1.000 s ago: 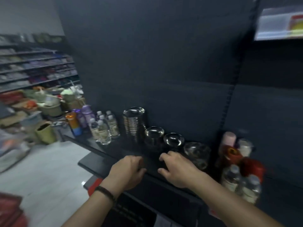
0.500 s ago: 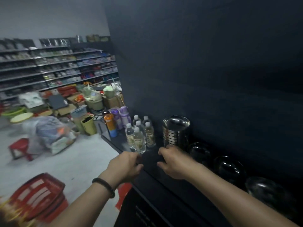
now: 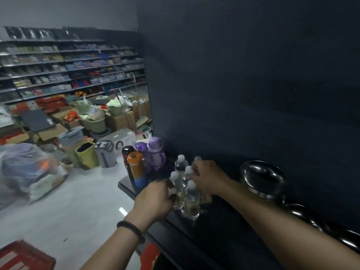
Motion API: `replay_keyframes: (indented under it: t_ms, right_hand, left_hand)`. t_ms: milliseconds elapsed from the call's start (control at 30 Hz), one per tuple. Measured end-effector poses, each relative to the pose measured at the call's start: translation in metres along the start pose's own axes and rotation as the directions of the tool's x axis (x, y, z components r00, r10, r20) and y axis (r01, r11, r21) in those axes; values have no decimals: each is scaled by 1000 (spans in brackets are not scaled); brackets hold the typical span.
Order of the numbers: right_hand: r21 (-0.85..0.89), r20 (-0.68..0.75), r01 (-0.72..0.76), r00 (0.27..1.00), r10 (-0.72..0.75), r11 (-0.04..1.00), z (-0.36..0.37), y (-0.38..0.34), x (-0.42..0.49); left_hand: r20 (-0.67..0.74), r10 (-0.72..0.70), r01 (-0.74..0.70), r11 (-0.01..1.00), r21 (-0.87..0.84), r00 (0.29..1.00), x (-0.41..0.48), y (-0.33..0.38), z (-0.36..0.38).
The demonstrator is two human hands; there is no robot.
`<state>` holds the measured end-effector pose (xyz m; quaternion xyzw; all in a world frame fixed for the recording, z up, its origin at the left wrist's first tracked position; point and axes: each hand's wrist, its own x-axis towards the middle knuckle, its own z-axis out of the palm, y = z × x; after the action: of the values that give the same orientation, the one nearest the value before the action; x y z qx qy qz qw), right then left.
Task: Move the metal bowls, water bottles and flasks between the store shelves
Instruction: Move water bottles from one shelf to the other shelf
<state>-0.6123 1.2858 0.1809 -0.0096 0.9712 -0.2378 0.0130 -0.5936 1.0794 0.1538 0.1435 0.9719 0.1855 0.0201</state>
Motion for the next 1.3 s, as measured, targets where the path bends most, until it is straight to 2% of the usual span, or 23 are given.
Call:
replay_keyframes:
  t_ms: [100, 267, 467, 700, 800, 967, 1133, 1300]
  right_hand:
    - [-28, -10, -89, 996, 89, 996, 10, -13, 69]
    - [-125, 20, -158, 987, 162, 979, 34, -23, 147]
    - [-300, 85, -228, 961, 265, 926, 73, -20, 193]
    - [-331, 60, -301, 939, 338, 894, 83, -23, 207]
    - [-342, 30, -287, 948, 316, 895, 87, -21, 205]
    - [-230, -22, -237, 971, 239, 944, 69, -23, 190]
    - [-161, -46, -103, 994, 97, 982, 14, -46, 166]
    - [-250, -32, 78, 996, -89, 965, -57, -79, 120]
  left_hand:
    - [0, 45, -44, 998, -41, 999, 34, -31, 0]
    - [9, 88, -87, 992, -90, 996, 69, -68, 7]
    - [36, 121, -114, 980, -161, 992, 78, -102, 33]
    - [57, 106, -95, 981, -171, 993, 84, -125, 44]
    - [39, 117, -108, 976, -191, 992, 81, -126, 44]
    - [24, 123, -114, 968, -223, 992, 80, -124, 29]
    - [-23, 127, -129, 963, -237, 992, 81, -114, 2]
    - [-139, 145, -182, 933, -310, 980, 75, -88, -24]
